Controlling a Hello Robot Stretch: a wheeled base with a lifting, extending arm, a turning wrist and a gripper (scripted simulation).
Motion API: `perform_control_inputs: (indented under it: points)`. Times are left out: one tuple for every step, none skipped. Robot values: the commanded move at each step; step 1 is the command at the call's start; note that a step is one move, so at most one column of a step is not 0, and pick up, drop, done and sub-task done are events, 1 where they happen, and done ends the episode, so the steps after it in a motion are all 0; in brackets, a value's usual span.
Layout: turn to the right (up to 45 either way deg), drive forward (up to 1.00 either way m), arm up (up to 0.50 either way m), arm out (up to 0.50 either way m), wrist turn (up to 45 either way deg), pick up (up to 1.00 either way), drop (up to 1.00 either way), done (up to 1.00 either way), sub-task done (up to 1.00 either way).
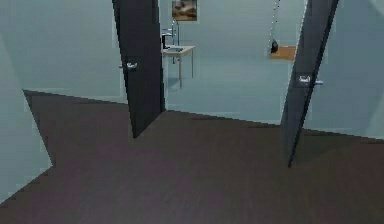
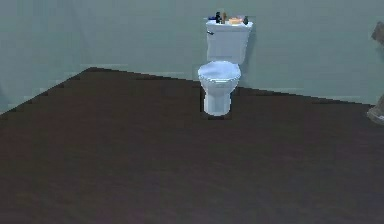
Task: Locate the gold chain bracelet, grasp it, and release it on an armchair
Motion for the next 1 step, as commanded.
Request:
perform_control_inputs:
  points:
    - [0.0, 1.0, 0.0, 0.0, 0.0, 0.0, 0.0, 0.0, 0.0]
